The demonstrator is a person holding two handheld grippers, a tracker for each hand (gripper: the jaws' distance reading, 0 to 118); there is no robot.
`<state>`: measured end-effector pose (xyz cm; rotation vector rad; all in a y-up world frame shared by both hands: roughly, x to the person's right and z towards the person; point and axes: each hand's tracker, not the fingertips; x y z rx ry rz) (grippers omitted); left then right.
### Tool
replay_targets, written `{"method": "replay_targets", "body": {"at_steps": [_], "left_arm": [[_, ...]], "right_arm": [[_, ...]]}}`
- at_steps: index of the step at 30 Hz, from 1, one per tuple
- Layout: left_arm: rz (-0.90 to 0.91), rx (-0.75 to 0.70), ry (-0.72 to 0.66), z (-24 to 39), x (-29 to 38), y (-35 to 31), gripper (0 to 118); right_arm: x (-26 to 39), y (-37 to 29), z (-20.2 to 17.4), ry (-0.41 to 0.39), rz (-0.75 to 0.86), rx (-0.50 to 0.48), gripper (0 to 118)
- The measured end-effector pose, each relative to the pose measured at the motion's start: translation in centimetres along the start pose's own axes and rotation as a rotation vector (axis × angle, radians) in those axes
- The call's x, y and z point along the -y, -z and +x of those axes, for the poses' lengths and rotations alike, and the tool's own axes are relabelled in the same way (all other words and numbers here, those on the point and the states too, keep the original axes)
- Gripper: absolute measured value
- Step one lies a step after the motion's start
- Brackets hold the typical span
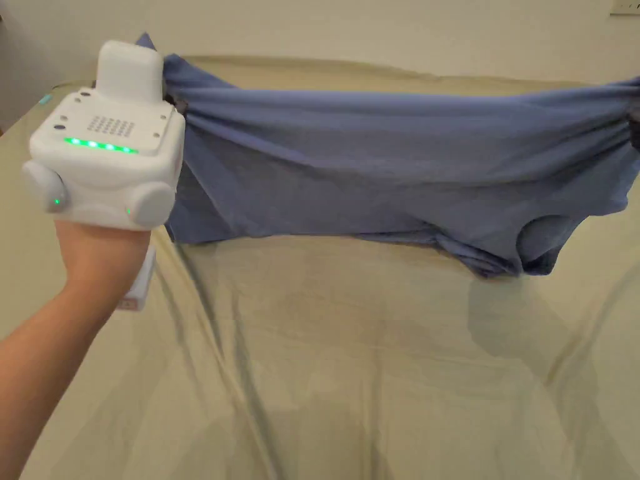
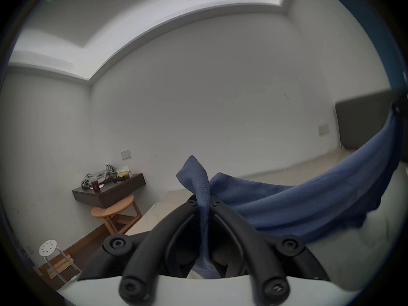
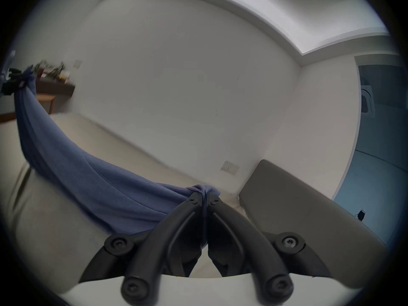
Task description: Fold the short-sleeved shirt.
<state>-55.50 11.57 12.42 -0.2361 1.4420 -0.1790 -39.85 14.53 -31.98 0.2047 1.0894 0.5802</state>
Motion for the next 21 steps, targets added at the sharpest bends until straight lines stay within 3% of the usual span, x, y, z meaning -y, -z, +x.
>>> {"method": "replay_targets", "body": {"at_steps": [5,9,14,18,21], "left_arm": [[-0.233,0.076,-0.068,1.2,9.6,-7.9,2],[-0.383,0.104,-0.142,0.6,14.8,-14.9,2],[-0.587,0.127,-0.191,-0.5,17.9,-22.5,2],[-0.689,0.150,-0.135,-1.4,19.3,-26.2,2],[-0.708,0.155,-0.127,-2.3,19.9,-28.6,2]], "right_arm": [[8.7,-8.4,-4.7,-0.008,-0.145,-0.113,2],[14.2,-14.9,-6.0,0.078,-0.290,-0.185,2],[18.7,-21.6,-6.1,0.195,-0.486,-0.291,2],[20.2,-26.4,-5.9,0.216,-0.550,-0.281,2],[21.3,-29.2,-5.3,0.276,-0.650,-0.331,2]]}}
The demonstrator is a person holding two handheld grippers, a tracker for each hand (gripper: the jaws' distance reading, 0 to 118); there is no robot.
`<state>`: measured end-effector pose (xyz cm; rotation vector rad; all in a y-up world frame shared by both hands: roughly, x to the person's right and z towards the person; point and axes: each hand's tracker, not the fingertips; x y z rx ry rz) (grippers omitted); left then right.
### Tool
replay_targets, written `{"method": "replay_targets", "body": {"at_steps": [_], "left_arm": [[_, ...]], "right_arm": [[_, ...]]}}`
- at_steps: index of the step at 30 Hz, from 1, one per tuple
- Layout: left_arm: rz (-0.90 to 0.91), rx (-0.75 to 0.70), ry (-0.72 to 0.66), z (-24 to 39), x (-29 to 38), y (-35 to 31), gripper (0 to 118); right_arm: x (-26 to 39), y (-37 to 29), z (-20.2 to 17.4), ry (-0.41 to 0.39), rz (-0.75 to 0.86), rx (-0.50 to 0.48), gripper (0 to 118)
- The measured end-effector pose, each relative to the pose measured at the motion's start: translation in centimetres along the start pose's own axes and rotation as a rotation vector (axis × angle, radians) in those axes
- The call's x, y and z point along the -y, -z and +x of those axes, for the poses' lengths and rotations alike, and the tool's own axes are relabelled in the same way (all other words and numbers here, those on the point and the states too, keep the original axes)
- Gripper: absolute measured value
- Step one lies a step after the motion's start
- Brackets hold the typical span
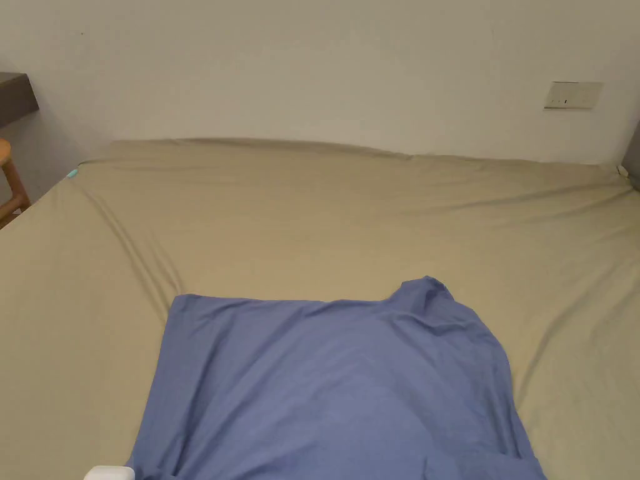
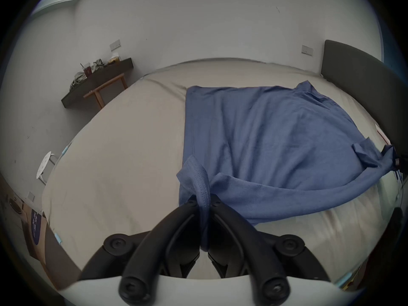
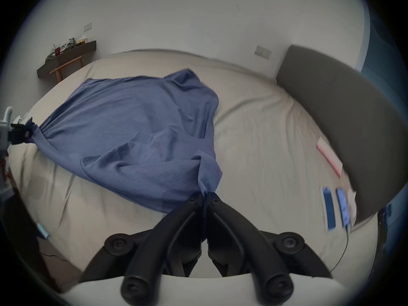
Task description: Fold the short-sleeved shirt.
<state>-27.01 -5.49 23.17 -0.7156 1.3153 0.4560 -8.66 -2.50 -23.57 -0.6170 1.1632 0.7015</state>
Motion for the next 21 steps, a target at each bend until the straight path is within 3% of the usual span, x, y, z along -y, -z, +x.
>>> {"method": "replay_targets", "body": {"at_steps": [6,16,17,18,19,20,21], "left_arm": [[-0.085,0.003,0.107,-0.9,3.1,-2.3,2],[-0.223,0.032,0.052,-1.7,6.3,-3.6,5],[-0.228,0.028,0.049,-1.4,6.0,-3.6,17],[-0.231,0.031,0.043,-1.4,5.5,-3.7,40],[-0.226,0.028,0.040,-1.4,5.0,-3.9,72],[-0.213,0.035,0.029,-1.8,4.6,-3.9,106],[-0.191,0.051,0.013,-2.1,3.9,-4.2,115]], "right_arm": [[4.9,-1.8,1.4,0.015,-0.203,-0.063,2],[8.0,-3.3,0.7,0.036,-0.316,-0.091,4],[7.9,-3.2,0.5,0.056,-0.312,-0.082,25],[7.6,-3.2,0.7,0.098,-0.294,-0.062,52],[7.2,-3.2,1.1,0.117,-0.286,-0.049,84],[6.6,-3.5,1.7,0.133,-0.263,-0.058,108],[6.0,-3.8,1.9,0.147,-0.221,-0.063,112]]}}
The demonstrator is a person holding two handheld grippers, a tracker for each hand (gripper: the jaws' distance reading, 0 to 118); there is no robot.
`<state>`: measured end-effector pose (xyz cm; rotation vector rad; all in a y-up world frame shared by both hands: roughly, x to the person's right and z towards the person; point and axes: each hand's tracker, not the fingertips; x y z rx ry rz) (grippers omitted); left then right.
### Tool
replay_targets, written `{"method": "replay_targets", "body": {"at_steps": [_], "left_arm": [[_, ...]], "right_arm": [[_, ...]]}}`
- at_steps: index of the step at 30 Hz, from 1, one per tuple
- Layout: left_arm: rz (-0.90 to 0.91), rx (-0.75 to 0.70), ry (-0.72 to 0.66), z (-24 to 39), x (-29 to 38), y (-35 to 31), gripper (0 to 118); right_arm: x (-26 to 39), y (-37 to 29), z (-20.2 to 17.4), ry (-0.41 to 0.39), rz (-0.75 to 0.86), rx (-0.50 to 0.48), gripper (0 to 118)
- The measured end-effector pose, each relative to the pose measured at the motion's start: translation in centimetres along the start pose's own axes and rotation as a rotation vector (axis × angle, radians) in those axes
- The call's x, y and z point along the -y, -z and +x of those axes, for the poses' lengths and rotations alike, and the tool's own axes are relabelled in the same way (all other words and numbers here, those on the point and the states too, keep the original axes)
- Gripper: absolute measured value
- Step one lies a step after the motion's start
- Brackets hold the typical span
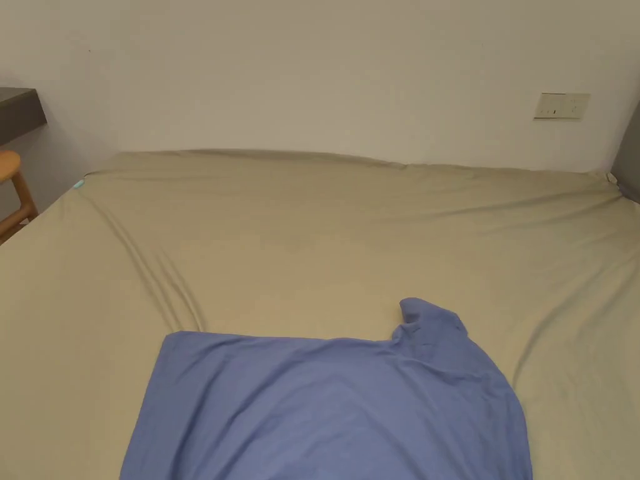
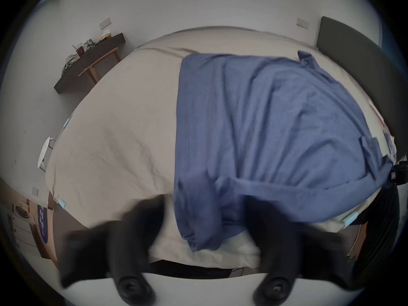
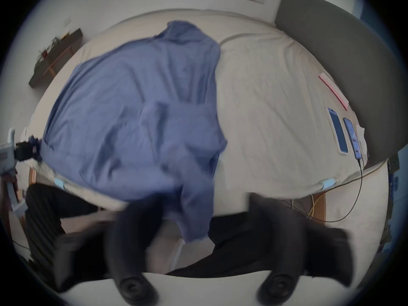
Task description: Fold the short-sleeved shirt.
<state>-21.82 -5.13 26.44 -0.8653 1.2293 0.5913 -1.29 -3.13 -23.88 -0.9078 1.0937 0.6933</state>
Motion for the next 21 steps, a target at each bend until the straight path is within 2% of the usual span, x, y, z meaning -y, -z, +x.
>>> {"method": "replay_targets", "body": {"at_steps": [5,9,14,16,18,19,20,21], "left_arm": [[0.203,-0.035,-0.064,0.1,-5.0,-5.4,115],[0.473,-0.003,-0.100,1.0,-10.6,-10.9,115],[0.745,-0.013,-0.041,4.5,-16.2,-18.2,114],[0.811,-0.060,0.000,5.9,-17.6,-19.7,114],[0.864,-0.081,0.021,7.3,-18.6,-20.9,101],[0.891,-0.083,0.026,7.8,-19.0,-21.2,87],[0.910,-0.084,0.024,8.4,-19.2,-21.5,62],[0.919,-0.078,0.016,8.9,-19.5,-21.7,43]], "right_arm": [[-6.3,-4.7,-0.5,-0.032,0.262,0.024,110],[-12.4,-9.4,-2.7,-0.083,0.495,-0.001,110],[-17.7,-15.1,-7.2,-0.164,0.727,0.034,110],[-19.1,-16.6,-8.7,-0.190,0.788,0.034,110],[-20.0,-17.9,-10.1,-0.217,0.836,0.017,104],[-20.2,-18.4,-10.8,-0.229,0.861,0.008,96],[-20.6,-18.8,-11.2,-0.234,0.880,0.008,80],[-20.9,-19.0,-11.8,-0.242,0.887,0.011,62]]}}
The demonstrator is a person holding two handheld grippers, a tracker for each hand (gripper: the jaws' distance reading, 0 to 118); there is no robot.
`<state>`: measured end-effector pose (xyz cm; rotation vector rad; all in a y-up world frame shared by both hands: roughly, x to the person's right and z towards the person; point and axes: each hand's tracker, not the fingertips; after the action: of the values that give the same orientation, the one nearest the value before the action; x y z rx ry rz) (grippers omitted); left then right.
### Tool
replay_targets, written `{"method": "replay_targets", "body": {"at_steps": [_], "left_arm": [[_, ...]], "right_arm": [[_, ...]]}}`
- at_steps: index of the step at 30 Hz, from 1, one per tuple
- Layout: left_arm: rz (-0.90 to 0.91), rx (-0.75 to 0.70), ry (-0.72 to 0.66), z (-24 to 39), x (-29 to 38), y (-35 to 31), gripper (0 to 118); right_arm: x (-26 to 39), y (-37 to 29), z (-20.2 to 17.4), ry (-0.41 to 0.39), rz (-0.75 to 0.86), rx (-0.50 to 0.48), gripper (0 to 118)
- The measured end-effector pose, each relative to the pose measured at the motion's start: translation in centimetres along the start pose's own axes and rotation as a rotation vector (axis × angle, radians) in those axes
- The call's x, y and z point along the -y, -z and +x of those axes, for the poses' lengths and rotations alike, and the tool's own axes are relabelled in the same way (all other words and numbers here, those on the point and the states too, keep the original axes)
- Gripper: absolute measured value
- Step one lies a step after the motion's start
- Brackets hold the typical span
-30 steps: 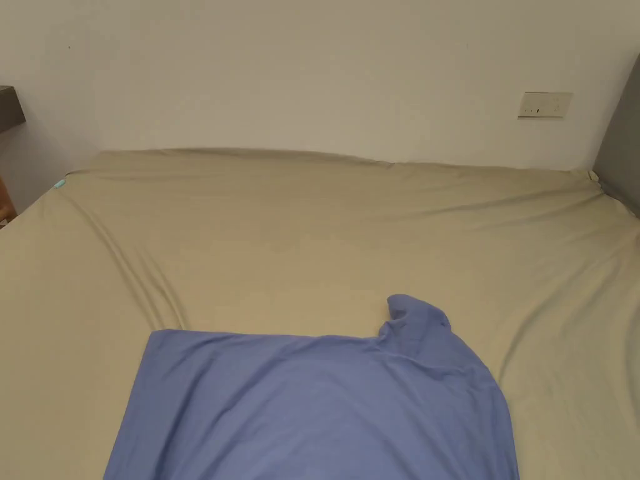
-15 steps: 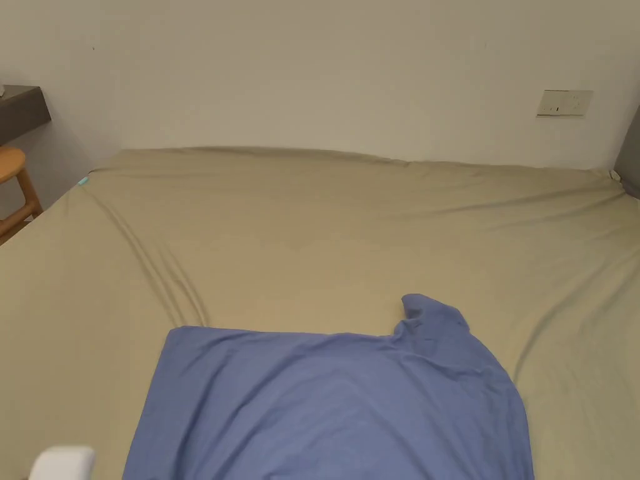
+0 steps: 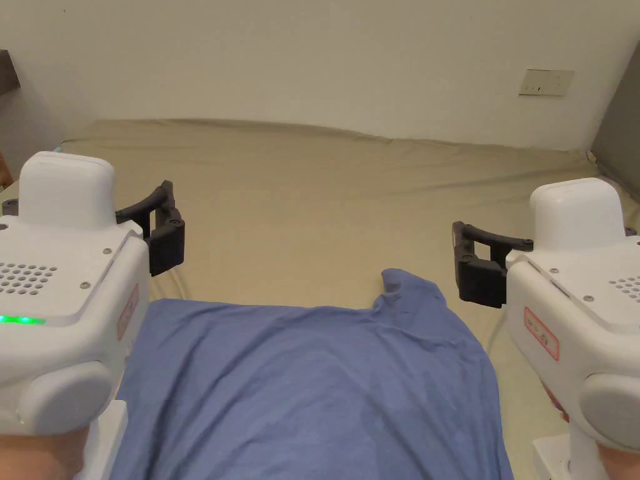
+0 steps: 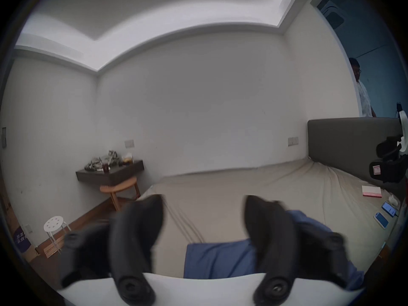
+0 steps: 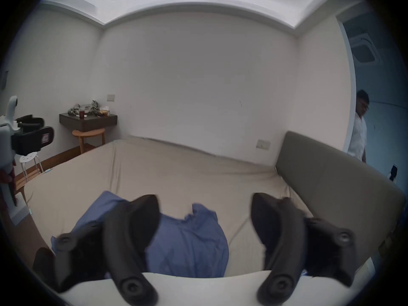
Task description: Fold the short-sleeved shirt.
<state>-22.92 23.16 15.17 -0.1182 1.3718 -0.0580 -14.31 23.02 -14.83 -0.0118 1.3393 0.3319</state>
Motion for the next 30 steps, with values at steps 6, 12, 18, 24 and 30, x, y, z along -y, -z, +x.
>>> {"method": "replay_targets", "body": {"at_steps": [6,12,18,24,30], "left_arm": [[0.000,0.046,0.027,2.2,-0.2,1.7,0],[-0.032,0.057,0.034,2.8,1.0,4.7,0],[-0.194,0.069,0.032,1.9,7.1,10.2,0],[-0.527,0.076,-0.005,-1.9,19.2,17.7,0],[-0.732,0.011,-0.098,-7.6,27.7,27.6,105]], "right_arm": [[-0.9,1.3,-2.0,0.073,-0.009,-0.061,0],[-0.1,3.9,-3.8,-0.045,0.020,-0.016,0],[2.9,9.0,-3.7,-0.052,-0.048,-0.032,0],[7.5,14.5,-1.5,-0.046,-0.171,-0.029,0],[11.2,18.4,0.9,-0.023,-0.278,-0.002,0]]}}
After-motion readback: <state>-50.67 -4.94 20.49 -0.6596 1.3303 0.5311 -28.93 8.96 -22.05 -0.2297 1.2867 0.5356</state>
